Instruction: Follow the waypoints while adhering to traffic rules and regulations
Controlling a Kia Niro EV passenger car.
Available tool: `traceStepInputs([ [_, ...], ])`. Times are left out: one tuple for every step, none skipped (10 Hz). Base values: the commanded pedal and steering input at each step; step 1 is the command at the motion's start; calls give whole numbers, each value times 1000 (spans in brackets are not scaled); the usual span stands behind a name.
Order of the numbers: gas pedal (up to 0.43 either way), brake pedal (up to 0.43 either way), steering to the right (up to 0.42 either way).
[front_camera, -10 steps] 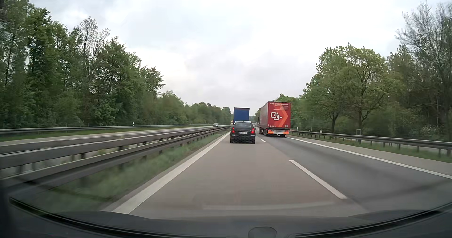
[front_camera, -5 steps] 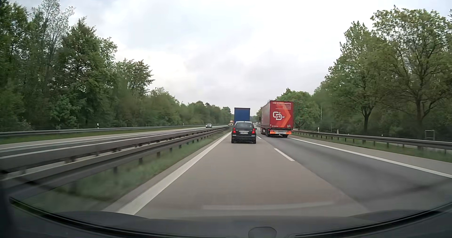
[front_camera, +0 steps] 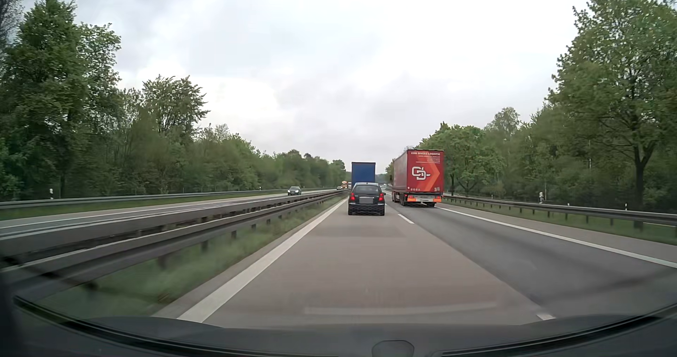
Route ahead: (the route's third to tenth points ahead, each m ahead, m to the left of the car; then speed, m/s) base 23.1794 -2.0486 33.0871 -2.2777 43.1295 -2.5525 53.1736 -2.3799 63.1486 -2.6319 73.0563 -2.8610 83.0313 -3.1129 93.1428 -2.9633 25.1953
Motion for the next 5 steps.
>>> traceStepInputs([
  [209, 0, -1],
  [209, 0, -1],
  [209, 0, 0],
  [197, 0, 1],
  [197, 0, 1],
])
